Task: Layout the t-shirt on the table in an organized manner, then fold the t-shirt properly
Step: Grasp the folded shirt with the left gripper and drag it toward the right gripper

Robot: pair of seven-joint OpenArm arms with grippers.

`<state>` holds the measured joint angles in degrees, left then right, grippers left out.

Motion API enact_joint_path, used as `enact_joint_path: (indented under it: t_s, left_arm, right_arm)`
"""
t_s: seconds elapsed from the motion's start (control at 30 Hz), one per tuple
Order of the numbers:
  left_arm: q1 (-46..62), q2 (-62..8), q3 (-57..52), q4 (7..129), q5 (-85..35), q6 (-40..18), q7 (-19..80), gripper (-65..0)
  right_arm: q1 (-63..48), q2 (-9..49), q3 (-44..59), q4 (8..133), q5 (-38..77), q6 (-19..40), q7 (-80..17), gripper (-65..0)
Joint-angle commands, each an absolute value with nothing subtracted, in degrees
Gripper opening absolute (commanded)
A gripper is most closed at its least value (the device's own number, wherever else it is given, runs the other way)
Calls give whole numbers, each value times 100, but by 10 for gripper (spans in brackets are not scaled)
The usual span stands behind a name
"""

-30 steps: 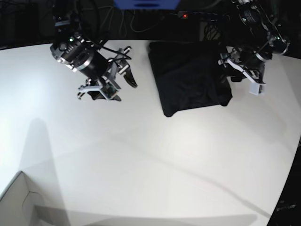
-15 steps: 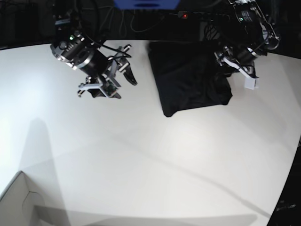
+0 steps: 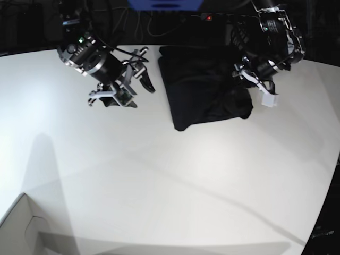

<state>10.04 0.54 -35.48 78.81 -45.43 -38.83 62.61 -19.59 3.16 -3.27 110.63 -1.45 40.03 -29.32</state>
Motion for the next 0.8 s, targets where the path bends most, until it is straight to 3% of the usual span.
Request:
enact_joint_path:
  t_s: [0.0,0.07,0.1,0.6,0.77]
  left_arm:
    - [980,31,-3530,7793,-4215,-3793,6527,-517]
    - [848,-40,-3521,7609,-4198,-3793,6536,-641]
    - [760,-66,-3451,7530,-4101,-3793,6536,-650]
    - [-725,-927,-1015,7714,-3512,-3793,6527,-650]
    - [-1385,-919,110,8057,-2431,-3837,6527,-650]
  right_arm:
    - [-1938,330,-321,11160,-66,4000,-2809,-295]
    - [-1947,330,-321,11160,-66,4000,-2809,-296]
    - [-1974,330,-321,11160,-66,4000,-2809,-296]
    - [-2026,295,778,11160,-75,4000,-2809,-298]
    - [-2053,277,1244,11160,-75,4000,-2809,-298]
